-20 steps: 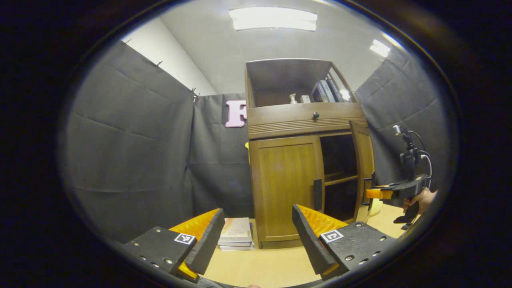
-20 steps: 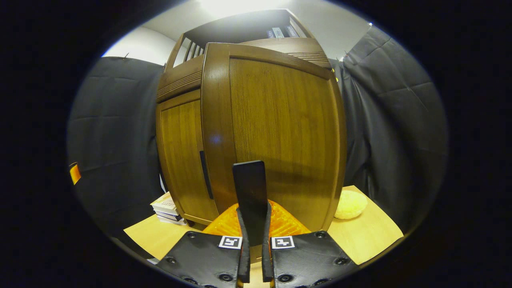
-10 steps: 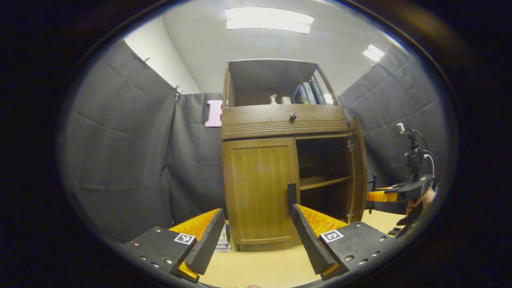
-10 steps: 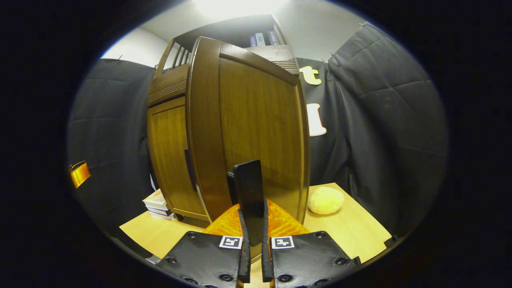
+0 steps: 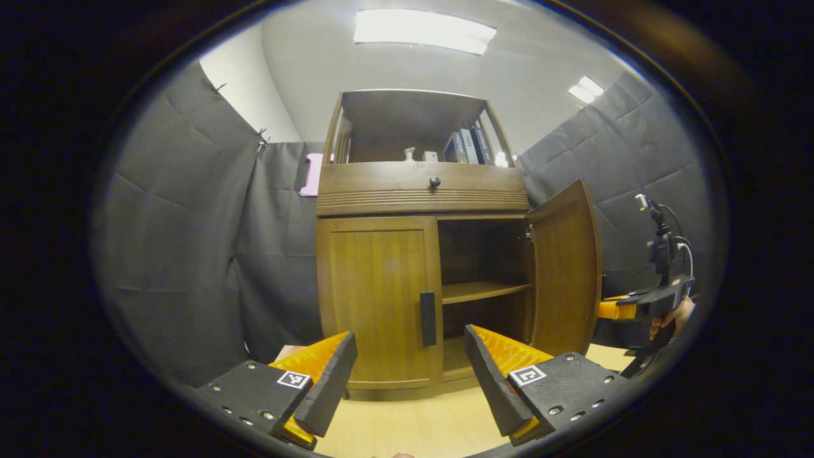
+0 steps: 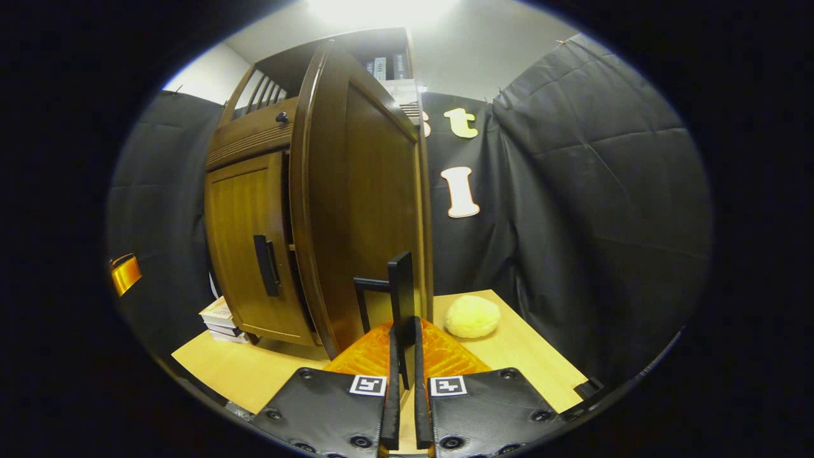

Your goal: Open the right door of the double-door shoe cabinet with the right hand, and open the left door with the left hand.

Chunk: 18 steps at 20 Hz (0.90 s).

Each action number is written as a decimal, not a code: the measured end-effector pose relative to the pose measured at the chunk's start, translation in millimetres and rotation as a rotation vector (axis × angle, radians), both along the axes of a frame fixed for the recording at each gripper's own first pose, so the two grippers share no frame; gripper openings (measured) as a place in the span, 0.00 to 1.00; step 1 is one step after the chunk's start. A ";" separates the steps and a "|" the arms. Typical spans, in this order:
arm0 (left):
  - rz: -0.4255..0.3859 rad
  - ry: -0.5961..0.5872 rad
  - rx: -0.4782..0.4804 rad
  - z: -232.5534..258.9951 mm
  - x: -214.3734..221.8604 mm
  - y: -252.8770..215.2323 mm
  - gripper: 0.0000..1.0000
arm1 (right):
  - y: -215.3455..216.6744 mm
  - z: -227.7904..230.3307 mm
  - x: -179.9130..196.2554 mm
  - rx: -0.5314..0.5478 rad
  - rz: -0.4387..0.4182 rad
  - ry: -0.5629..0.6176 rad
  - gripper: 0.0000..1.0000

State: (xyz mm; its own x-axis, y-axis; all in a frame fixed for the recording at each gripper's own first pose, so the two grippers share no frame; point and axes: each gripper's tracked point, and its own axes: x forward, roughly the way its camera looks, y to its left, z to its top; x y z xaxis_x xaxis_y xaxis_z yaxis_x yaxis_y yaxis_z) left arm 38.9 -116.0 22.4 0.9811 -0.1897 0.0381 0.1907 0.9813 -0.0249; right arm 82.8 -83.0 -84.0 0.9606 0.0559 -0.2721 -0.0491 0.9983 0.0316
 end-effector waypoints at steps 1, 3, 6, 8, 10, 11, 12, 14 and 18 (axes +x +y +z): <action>-0.006 0.003 0.000 1.1 1.2 -4.6 0.94 | -6.3 1.0 -0.6 -0.001 -0.013 0.001 0.11; -0.017 0.003 -0.003 -0.6 4.1 -10.5 0.94 | -19.1 0.9 0.4 -0.009 -0.036 0.001 0.10; -0.031 0.006 0.003 -1.8 7.2 -23.2 1.00 | -36.1 2.3 -2.3 -0.009 -0.065 0.002 0.06; -0.041 0.010 0.007 -3.4 9.2 -30.8 0.97 | -43.1 2.5 -5.9 -0.009 -0.075 -0.001 0.00; -0.047 0.013 0.007 -3.8 14.7 -37.2 0.97 | -52.5 2.3 -8.8 -0.014 -0.091 -0.002 0.00; -0.049 0.011 0.005 -3.1 17.7 -40.2 0.97 | -57.3 2.9 -11.4 -0.016 -0.104 -0.003 0.05; -0.054 0.011 0.005 -4.0 20.6 -43.5 1.00 | -62.8 5.1 -13.5 -0.016 -0.116 -0.006 0.05; -0.061 0.005 0.009 -4.8 30.0 -49.6 0.97 | -72.9 7.5 -18.8 -0.012 -0.134 -0.012 0.05; -0.067 -0.008 0.017 -5.7 53.5 -58.4 0.94 | -81.2 14.8 -37.0 -0.006 -0.142 -0.023 0.05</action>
State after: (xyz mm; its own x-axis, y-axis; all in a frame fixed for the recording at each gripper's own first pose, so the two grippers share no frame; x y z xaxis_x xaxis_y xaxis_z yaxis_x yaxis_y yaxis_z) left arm 92.3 -174.4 16.7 0.9659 -0.2555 0.0425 0.2560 0.9667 -0.0064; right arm 45.8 -164.2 -69.2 0.9647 -0.0830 -0.2498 0.0923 0.9954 0.0256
